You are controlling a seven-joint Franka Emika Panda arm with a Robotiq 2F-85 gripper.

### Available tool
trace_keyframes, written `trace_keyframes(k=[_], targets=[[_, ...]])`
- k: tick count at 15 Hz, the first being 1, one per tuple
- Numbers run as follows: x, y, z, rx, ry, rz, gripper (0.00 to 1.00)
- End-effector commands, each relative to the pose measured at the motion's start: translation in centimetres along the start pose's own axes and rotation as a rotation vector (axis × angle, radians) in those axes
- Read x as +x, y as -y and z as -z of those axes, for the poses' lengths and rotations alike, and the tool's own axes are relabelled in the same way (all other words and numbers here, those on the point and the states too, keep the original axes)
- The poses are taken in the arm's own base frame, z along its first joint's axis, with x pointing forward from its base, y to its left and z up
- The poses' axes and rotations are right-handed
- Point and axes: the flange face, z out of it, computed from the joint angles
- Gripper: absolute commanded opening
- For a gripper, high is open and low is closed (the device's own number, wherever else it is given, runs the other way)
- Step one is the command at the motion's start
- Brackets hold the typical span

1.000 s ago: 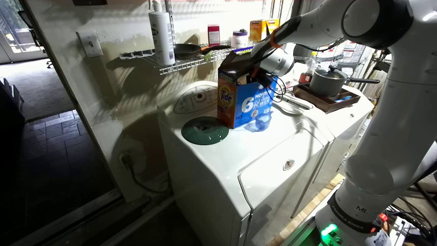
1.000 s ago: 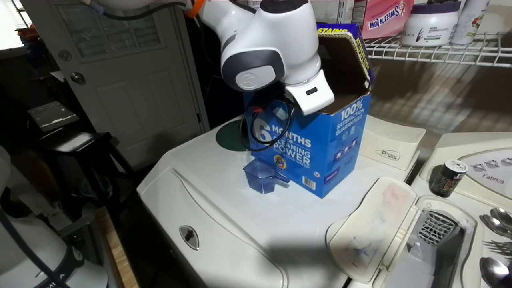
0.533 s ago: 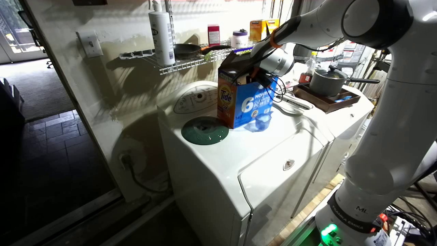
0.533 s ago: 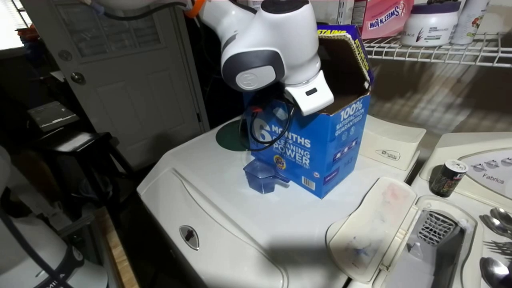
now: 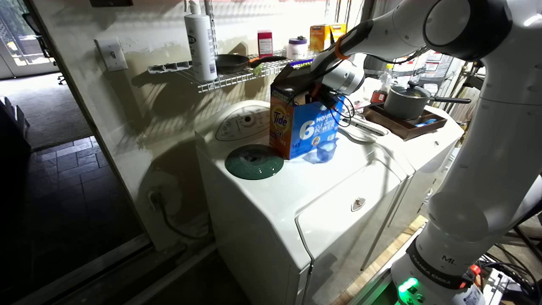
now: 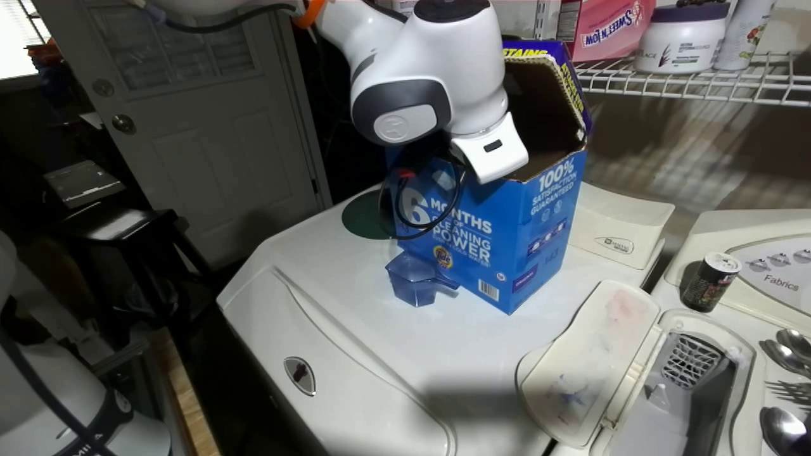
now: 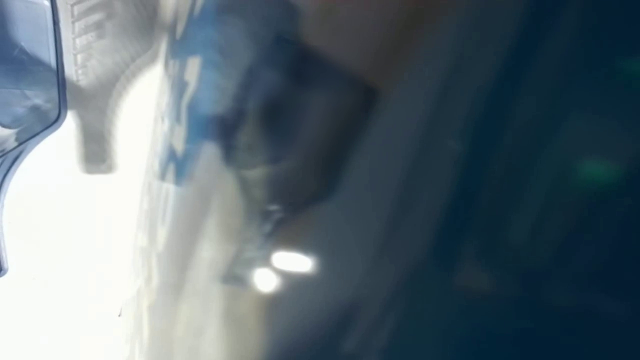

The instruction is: Use the light blue scoop to scoop up some objects from the blue bowl

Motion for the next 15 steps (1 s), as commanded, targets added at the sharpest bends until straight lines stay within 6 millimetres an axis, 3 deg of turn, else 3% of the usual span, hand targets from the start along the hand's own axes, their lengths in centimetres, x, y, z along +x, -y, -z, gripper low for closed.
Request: trace_keyframes(k=[1,15], targets=[[-0.8,-1.1,-3.1,-0.047,0.028,-0.016,0.01],[-1.8,-2.0,-4.1,-0.107,0.077,-0.017,0.01]])
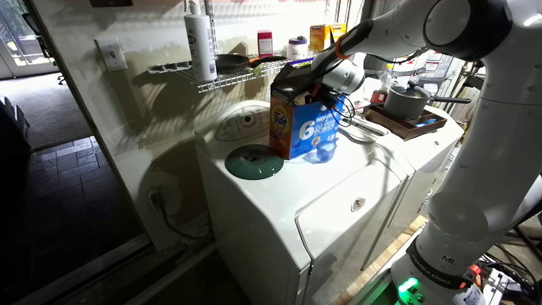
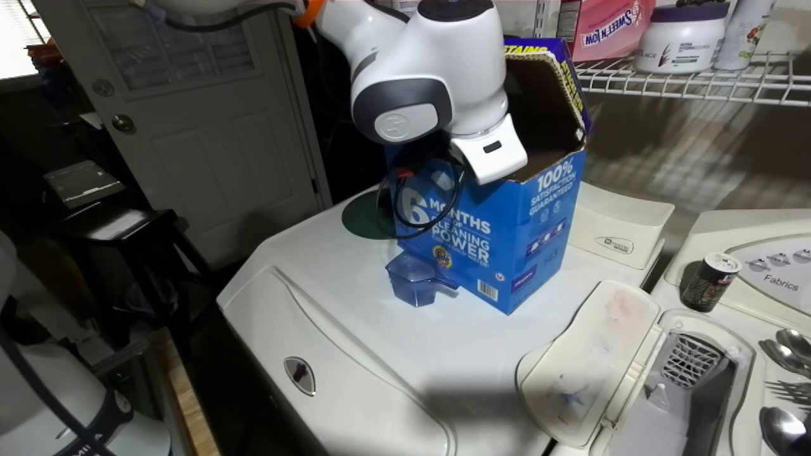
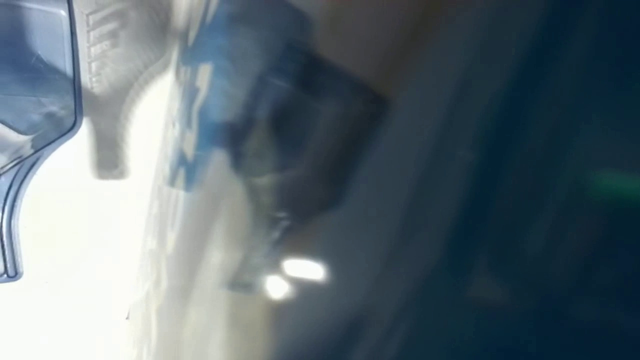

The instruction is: Use the light blue scoop to scoop up some objects from the blue bowl

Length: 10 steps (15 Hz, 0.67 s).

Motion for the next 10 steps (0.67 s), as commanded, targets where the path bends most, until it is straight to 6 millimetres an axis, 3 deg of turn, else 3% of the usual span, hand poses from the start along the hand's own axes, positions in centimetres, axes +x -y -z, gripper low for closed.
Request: trace_keyframes(k=[1,10], targets=[[-1.57,-1.88,-4.11,-0.092,0.052,-0.017,0.01],[-1.95,-2.02,-4.45,-0.142,0.092,-0.02,0.01]])
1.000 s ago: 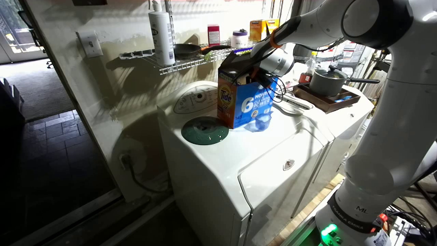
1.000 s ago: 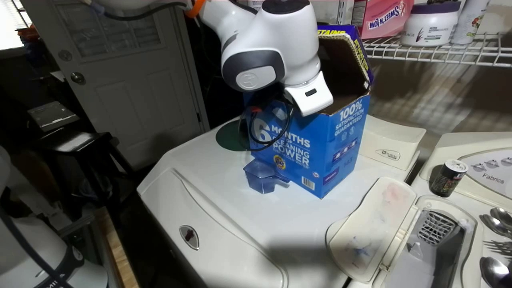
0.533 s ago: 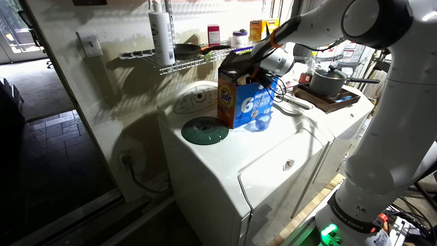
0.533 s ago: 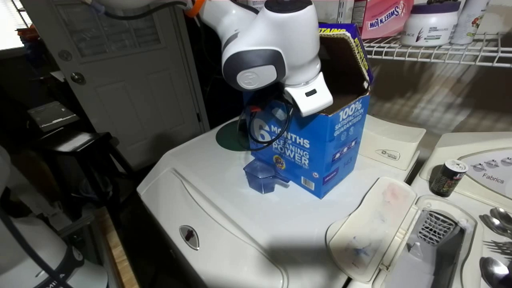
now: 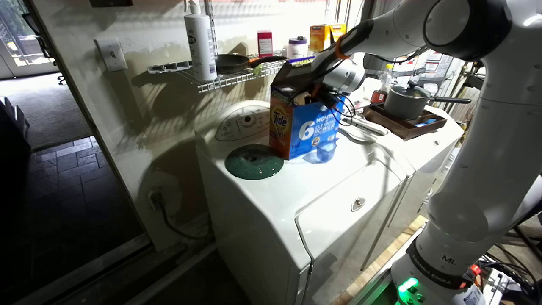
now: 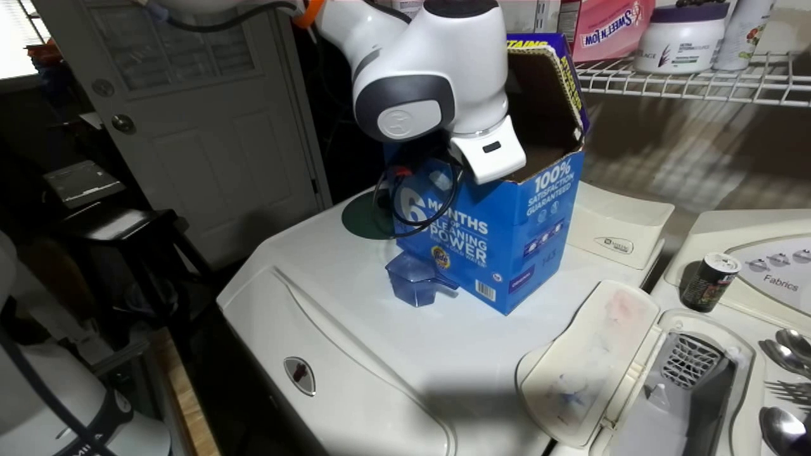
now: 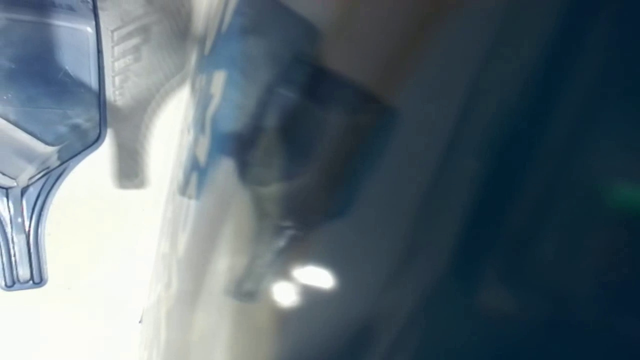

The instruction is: Use the light blue scoop to scoop up some objects from the blue bowl

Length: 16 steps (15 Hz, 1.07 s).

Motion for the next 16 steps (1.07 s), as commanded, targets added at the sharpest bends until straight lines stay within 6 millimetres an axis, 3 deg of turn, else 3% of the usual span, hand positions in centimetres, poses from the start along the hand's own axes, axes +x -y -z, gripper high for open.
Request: trace_keyframes(k=[1,16], targets=[[-1.69,-1.78,-4.36,-0.106,0.08,-0.011,0.01],[-1.54,-1.44,-4.27,-0.17,0.175,0.016,0.01]])
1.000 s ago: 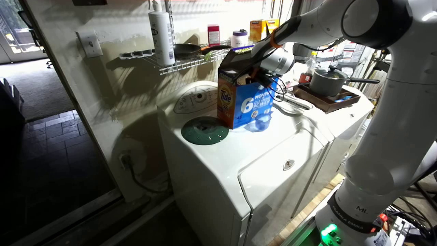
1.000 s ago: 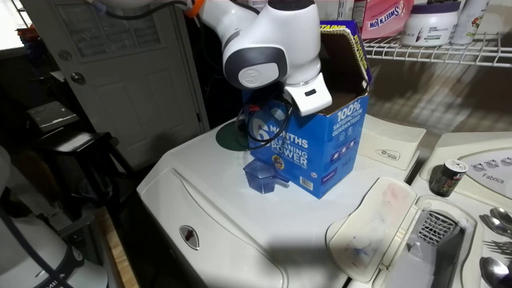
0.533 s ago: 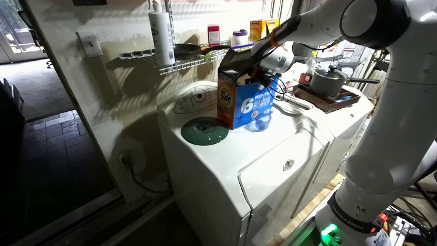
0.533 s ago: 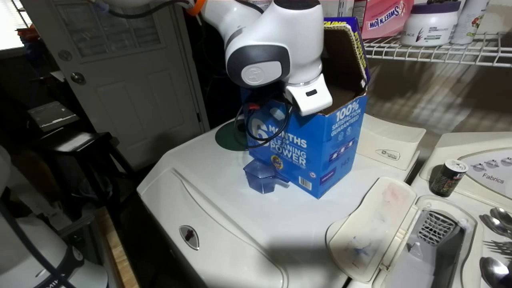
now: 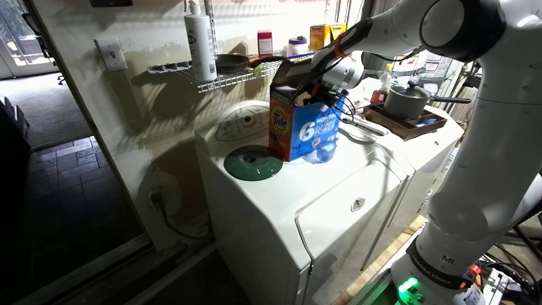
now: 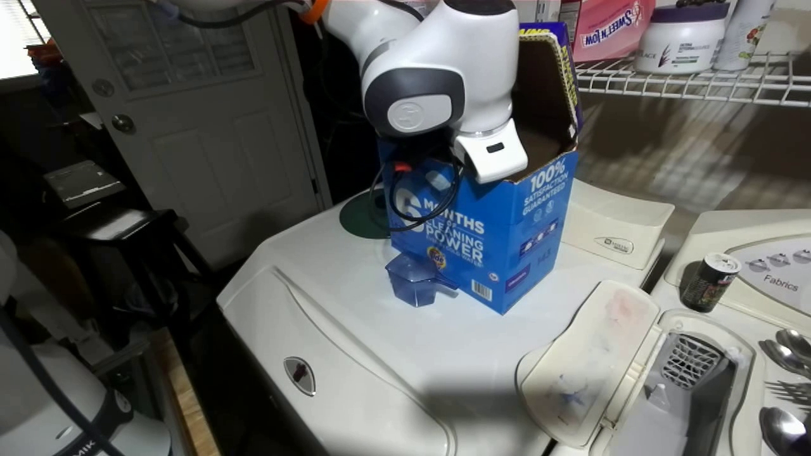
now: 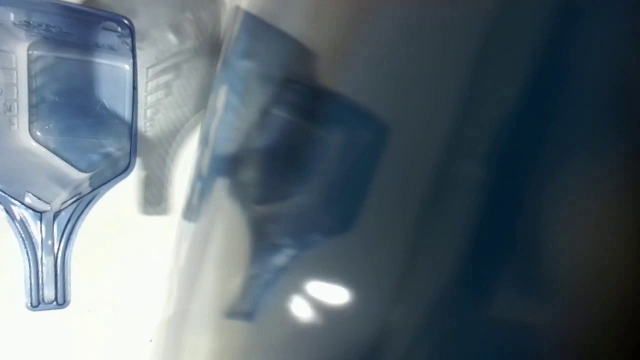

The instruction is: Use the light blue scoop to scoop up some objects from the blue bowl

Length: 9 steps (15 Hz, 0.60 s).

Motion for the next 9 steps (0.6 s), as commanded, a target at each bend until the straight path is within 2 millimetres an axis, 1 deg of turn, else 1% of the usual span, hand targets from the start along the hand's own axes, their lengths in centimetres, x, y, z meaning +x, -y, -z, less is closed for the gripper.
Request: trace_keyframes(k=[1,9], targets=[[-1.03,-1.48,-3.9,-0.116,0.102,0.009,0.01],[-0.64,-1.37,-3.96,-0.174,0.172,0.024,0.01]])
